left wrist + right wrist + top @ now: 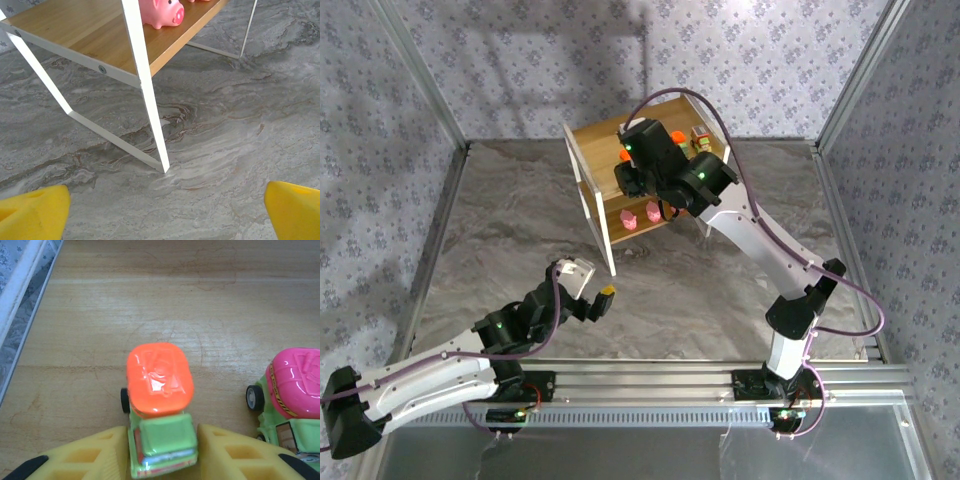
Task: Place and organize the plastic toys onto the shelf
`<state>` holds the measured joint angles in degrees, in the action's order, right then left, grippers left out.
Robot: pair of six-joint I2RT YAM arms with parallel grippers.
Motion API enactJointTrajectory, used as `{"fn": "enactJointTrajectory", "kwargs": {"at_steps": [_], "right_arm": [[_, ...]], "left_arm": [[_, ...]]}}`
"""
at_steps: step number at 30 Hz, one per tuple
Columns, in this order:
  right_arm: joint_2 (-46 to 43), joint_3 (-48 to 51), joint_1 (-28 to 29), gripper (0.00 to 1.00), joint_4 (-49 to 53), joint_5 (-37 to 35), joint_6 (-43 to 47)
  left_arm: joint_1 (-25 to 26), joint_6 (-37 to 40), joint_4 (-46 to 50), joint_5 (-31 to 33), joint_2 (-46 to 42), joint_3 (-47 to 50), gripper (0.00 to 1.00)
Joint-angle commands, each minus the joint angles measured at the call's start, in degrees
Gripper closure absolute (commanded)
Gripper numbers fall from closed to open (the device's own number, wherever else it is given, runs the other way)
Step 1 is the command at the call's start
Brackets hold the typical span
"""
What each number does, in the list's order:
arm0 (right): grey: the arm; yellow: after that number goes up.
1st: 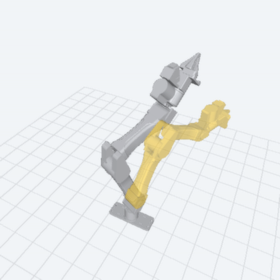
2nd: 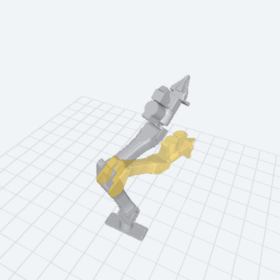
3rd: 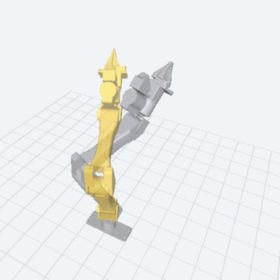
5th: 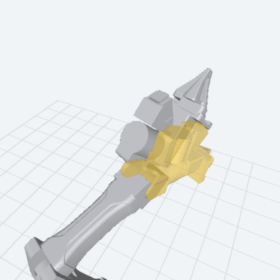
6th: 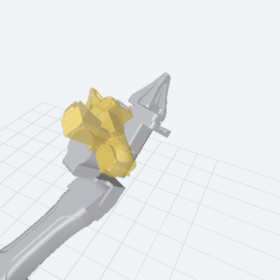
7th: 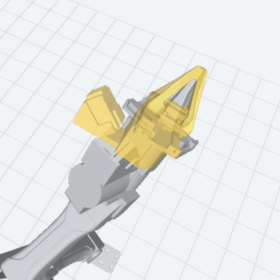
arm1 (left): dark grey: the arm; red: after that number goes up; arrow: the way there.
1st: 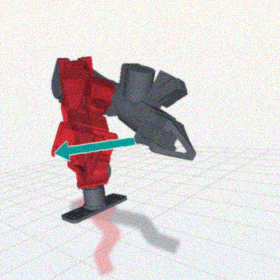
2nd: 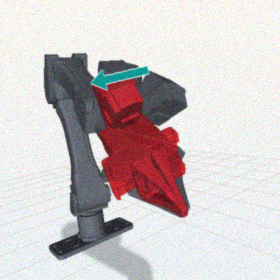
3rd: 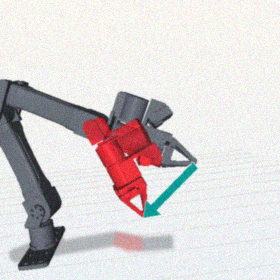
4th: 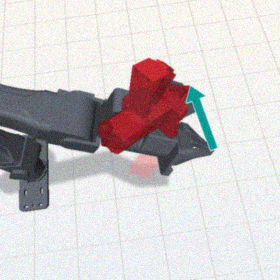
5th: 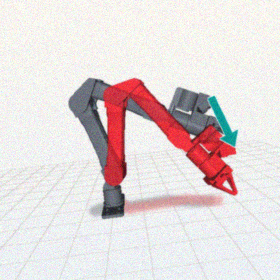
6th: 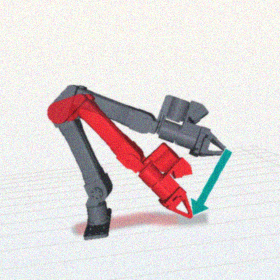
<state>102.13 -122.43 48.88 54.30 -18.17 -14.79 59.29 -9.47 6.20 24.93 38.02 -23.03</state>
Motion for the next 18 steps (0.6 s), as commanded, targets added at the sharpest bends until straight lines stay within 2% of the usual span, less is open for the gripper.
{"fn": "enactJointTrajectory", "kwargs": {"at_steps": [1,18], "right_arm": [[0.1,-1.0,-0.2,0.57,0.9,0.4,0.9],[-0.7,-1.8,0.2,0.55,1.3,-0.1,1.3]], "left_arm": [[0.2,-0.1,0.1,0.6,0.0,0.3,0.01],[0.2,-0.2,0.4,1.1,-0.3,0.4,0.01]]}}
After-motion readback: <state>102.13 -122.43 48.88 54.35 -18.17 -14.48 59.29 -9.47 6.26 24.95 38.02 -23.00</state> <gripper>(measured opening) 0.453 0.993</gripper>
